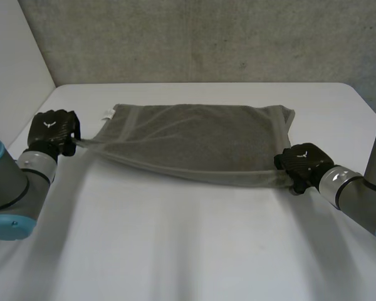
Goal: Fold the towel.
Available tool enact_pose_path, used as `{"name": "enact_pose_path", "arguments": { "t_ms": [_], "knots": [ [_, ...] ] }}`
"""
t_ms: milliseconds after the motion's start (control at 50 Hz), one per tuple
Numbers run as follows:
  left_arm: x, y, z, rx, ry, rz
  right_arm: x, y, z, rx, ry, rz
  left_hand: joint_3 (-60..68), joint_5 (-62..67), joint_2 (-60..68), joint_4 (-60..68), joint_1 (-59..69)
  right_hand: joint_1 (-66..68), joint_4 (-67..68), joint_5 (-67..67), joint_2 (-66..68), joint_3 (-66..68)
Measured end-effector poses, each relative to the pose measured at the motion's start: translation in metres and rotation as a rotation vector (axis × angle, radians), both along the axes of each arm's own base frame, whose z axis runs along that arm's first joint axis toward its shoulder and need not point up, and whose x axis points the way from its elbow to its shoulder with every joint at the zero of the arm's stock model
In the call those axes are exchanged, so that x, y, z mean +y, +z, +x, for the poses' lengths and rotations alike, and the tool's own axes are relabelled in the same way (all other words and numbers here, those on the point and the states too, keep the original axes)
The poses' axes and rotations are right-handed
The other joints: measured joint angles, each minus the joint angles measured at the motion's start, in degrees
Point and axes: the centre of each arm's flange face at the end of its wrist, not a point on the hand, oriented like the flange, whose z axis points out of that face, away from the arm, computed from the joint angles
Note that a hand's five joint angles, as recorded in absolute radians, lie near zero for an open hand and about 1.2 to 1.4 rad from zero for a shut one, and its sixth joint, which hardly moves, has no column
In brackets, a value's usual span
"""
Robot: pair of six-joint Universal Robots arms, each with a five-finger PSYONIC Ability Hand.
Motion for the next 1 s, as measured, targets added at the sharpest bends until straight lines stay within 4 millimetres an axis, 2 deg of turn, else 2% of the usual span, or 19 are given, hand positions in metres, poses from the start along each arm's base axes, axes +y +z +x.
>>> {"name": "enact_pose_path", "arguments": {
  "t_ms": [360,380,460,580,660,700,740,800,1000],
  "knots": [
    [0.004,-0.002,0.005,0.064,0.01,0.031,-0.011,-0.007,-0.014,0.015,-0.039,0.012,0.0,0.0,0.0,0.0,0.0,-0.54,-0.62,-0.71,-0.56,-0.71],
    [0.004,-0.003,0.005,0.065,0.01,0.033,-0.012,-0.007,-0.015,0.015,-0.041,0.012,0.0,0.0,0.0,0.0,0.0,0.77,0.42,0.46,0.13,0.45],
    [0.005,-0.004,0.005,0.064,0.009,0.035,-0.015,-0.007,-0.019,0.014,-0.053,0.011,0.0,0.0,0.0,0.0,0.0,18.66,17.34,18.52,16.9,17.51],
    [0.005,-0.004,0.005,0.063,0.007,0.037,-0.018,-0.006,-0.022,0.011,-0.062,0.004,0.0,0.0,0.0,0.0,0.0,18.41,17.32,18.26,16.2,17.59],
    [0.006,-0.005,0.005,0.062,0.006,0.038,-0.02,-0.004,-0.023,0.008,-0.061,0.001,0.0,0.0,0.0,0.0,0.0,26.6,26.06,27.61,25.43,26.41],
    [0.006,-0.005,0.004,0.062,0.005,0.038,-0.02,-0.004,-0.022,0.006,-0.058,0.001,0.0,0.0,0.0,0.0,0.0,26.27,25.91,27.27,25.08,26.33],
    [0.006,-0.005,0.004,0.062,0.004,0.039,-0.02,-0.003,-0.022,0.005,-0.057,0.0,0.0,0.0,0.0,0.0,0.0,15.76,15.58,16.31,13.54,15.88],
    [0.006,-0.005,0.004,0.062,0.003,0.039,-0.02,-0.003,-0.022,0.005,-0.057,0.001,0.0,-0.01,0.0,0.0,0.0,6.77,6.09,6.82,5.33,6.09],
    [0.008,-0.007,0.003,0.061,-0.003,0.044,-0.02,-0.012,-0.021,0.009,-0.06,0.029,0.0,0.0,0.0,0.0,0.0,2.86,2.73,2.74,3.3,2.76]
  ]
}}
